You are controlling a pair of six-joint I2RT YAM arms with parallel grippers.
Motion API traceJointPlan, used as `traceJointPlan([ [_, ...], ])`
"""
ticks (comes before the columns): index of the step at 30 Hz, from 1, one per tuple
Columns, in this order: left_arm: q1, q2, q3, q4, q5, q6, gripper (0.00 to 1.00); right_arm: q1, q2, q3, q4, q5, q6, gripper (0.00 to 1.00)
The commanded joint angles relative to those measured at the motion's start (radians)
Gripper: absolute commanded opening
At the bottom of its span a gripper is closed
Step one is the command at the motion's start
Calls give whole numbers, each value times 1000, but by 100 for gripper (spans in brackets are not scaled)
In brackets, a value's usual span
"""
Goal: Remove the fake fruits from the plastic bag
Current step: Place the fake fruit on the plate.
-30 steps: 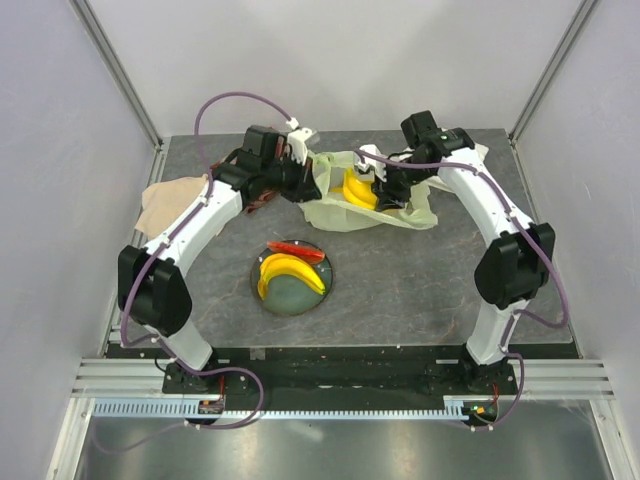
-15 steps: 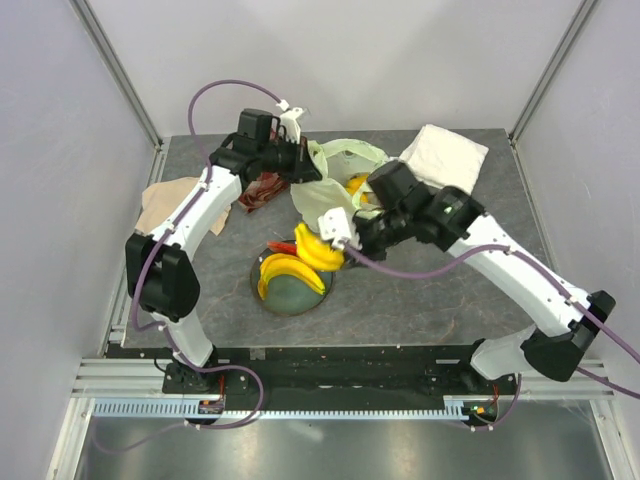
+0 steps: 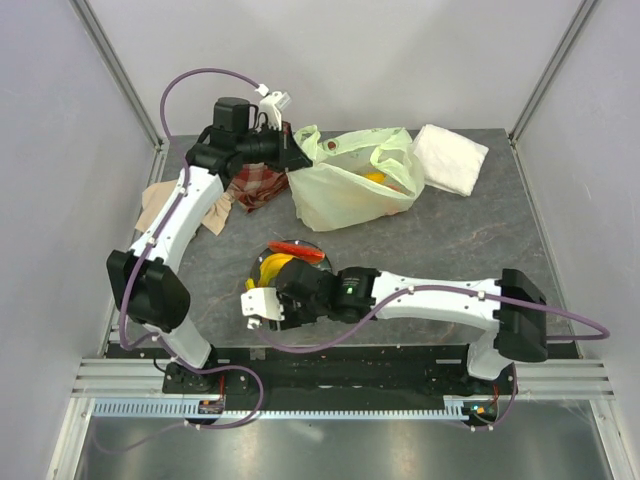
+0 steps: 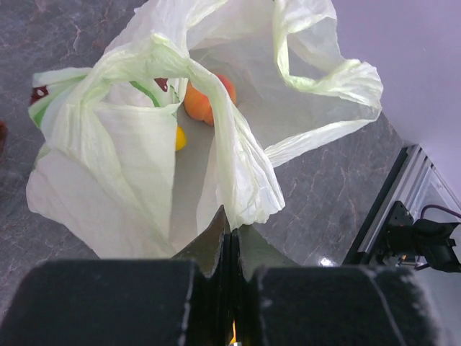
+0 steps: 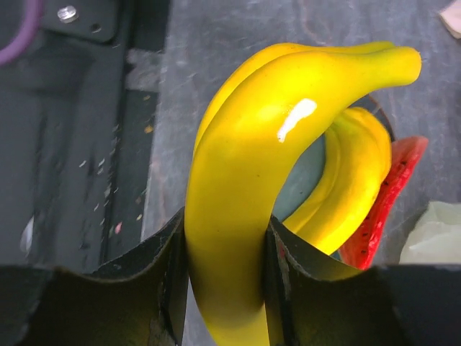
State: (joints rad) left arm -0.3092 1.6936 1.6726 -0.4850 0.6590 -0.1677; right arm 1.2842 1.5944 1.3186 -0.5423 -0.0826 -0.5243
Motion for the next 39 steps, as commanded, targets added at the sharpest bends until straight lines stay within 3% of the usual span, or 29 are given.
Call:
traceJointPlan([
  [1, 7, -81, -8, 11, 33, -39, 2, 6, 68, 25, 188, 279, 141, 0],
  [9, 7, -109, -13, 22, 34, -39, 2, 26, 128, -11, 235, 379, 90, 0],
  [24, 7, -112, -27, 42, 48, -62, 2, 72, 229, -163, 517, 635, -16, 0],
  [37, 7, -149, -76, 51, 63, -73, 2, 112, 331, -205, 653, 733, -75, 0],
  [39, 7, -153, -82, 52, 67, -73, 2, 124, 334, -208, 650, 738, -75, 4],
])
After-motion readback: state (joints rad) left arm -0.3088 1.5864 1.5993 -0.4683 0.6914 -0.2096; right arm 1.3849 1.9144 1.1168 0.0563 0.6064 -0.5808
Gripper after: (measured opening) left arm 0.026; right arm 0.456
